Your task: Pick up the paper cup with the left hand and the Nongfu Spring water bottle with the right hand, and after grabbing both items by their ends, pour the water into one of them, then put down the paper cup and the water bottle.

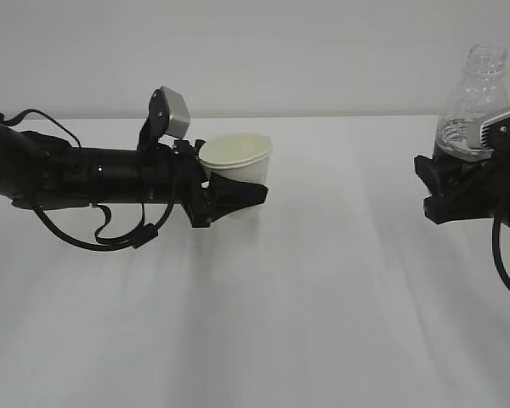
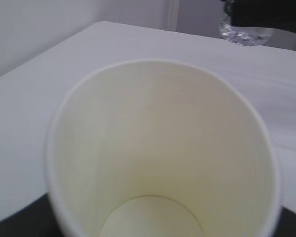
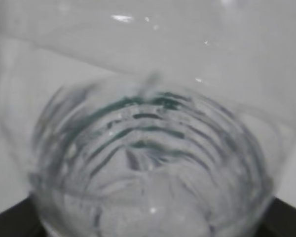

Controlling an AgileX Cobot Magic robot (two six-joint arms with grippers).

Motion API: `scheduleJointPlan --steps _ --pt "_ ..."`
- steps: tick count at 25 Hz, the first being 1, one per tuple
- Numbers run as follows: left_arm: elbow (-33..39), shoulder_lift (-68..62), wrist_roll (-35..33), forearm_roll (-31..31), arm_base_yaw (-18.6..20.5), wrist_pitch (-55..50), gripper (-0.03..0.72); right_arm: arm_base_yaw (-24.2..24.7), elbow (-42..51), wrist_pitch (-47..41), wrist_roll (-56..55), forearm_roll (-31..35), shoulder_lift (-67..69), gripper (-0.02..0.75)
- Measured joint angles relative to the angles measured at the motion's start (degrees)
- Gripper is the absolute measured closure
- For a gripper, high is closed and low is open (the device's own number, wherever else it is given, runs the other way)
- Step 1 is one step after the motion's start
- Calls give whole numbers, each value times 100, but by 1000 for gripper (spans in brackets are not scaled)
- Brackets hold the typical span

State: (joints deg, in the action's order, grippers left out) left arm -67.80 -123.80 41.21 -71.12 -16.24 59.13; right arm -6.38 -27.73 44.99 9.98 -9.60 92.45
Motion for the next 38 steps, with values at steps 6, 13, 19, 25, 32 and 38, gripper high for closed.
scheduleJointPlan --steps 6,13,19,25,32,38 --pt "0 0 8 -9 -526 0 232 0 0 -51 0 -89 0 237" --pt "0 0 8 -9 -865 0 232 0 0 -73 0 -244 0 237" --pt "0 0 114 -21 -1104 0 232 0 0 -103 89 -416 0 237" --pt "0 0 175 -54 -1266 0 232 0 0 -117 274 -557 0 237" --pt "0 0 179 -68 -1391 85 232 0 -11 -156 679 -571 0 237" --pt "0 0 179 -92 -1495 135 232 0 -306 -602 770 -839 0 237"
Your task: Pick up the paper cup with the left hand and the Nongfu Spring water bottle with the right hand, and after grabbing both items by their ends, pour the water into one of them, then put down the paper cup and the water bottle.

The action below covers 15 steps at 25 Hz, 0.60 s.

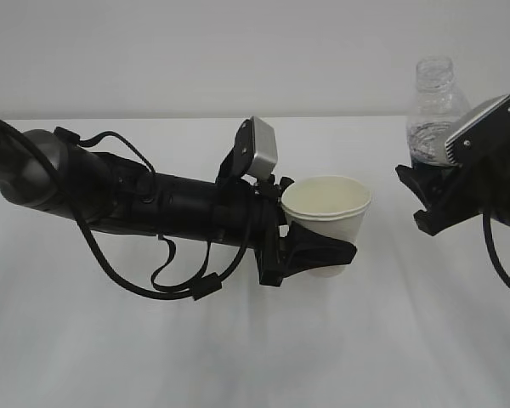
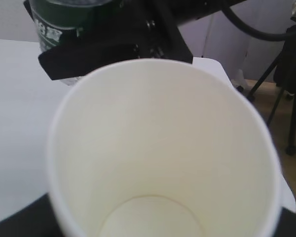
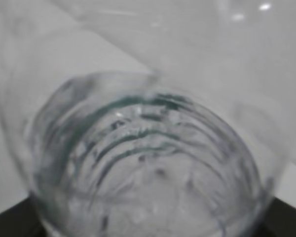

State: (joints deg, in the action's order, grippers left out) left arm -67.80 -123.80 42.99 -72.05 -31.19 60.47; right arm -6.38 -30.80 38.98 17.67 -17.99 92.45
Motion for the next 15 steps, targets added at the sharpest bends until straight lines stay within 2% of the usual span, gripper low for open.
scheduleJointPlan --steps 8,15 --pt "-156 0 0 0 0 -172 234 0 -476 -473 139 -486 0 237" --pt "-331 0 0 0 -8 -379 234 0 -554 -622 457 -560 0 237"
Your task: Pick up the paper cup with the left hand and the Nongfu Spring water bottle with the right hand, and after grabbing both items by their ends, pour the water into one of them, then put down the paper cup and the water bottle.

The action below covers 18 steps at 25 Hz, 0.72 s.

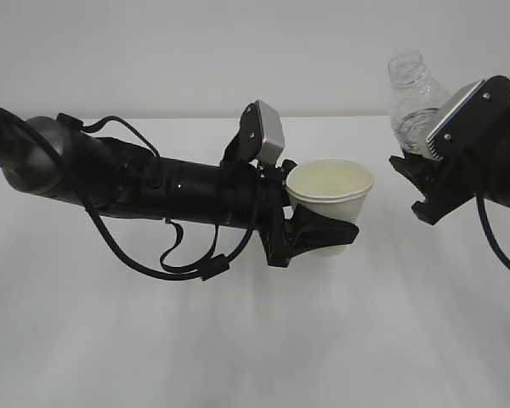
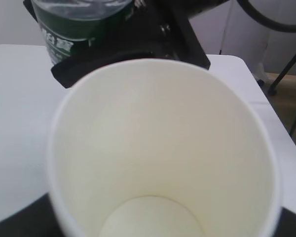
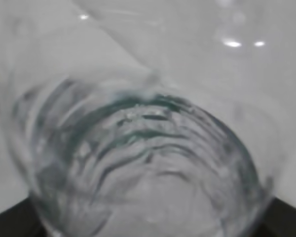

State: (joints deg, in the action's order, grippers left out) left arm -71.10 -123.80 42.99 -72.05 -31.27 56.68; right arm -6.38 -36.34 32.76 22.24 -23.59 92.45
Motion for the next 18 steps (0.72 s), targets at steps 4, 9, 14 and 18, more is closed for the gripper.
scheduleJointPlan --steps 4,9,14,18 --pt "0 0 0 0 -3 -3 235 0 0 -32 357 -2 0 237" --pt "0 0 0 0 -86 -3 235 0 0 -46 862 -12 0 237" --pt "0 0 0 0 -107 -3 235 0 0 -50 1389 -12 0 237" --pt "0 0 0 0 -121 8 235 0 0 -50 1687 -23 0 237"
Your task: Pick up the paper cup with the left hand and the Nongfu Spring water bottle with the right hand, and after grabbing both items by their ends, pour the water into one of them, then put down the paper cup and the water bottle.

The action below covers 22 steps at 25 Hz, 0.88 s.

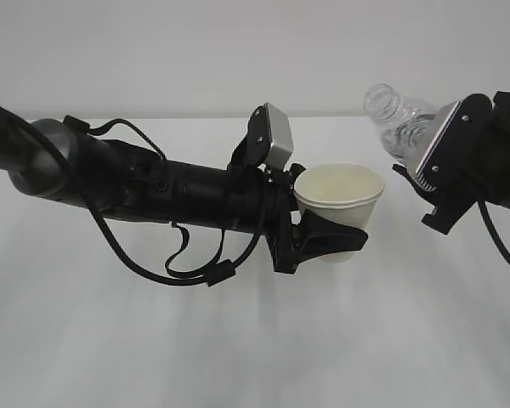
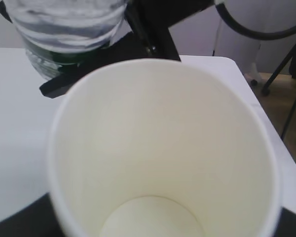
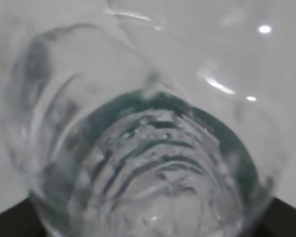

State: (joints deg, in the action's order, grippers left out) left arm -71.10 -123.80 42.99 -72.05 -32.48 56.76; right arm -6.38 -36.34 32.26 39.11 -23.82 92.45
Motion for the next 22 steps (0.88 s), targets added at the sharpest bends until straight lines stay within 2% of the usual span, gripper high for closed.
scheduleJointPlan --steps 22 --pt "0 0 0 -300 -12 166 237 0 0 271 1600 35 0 237"
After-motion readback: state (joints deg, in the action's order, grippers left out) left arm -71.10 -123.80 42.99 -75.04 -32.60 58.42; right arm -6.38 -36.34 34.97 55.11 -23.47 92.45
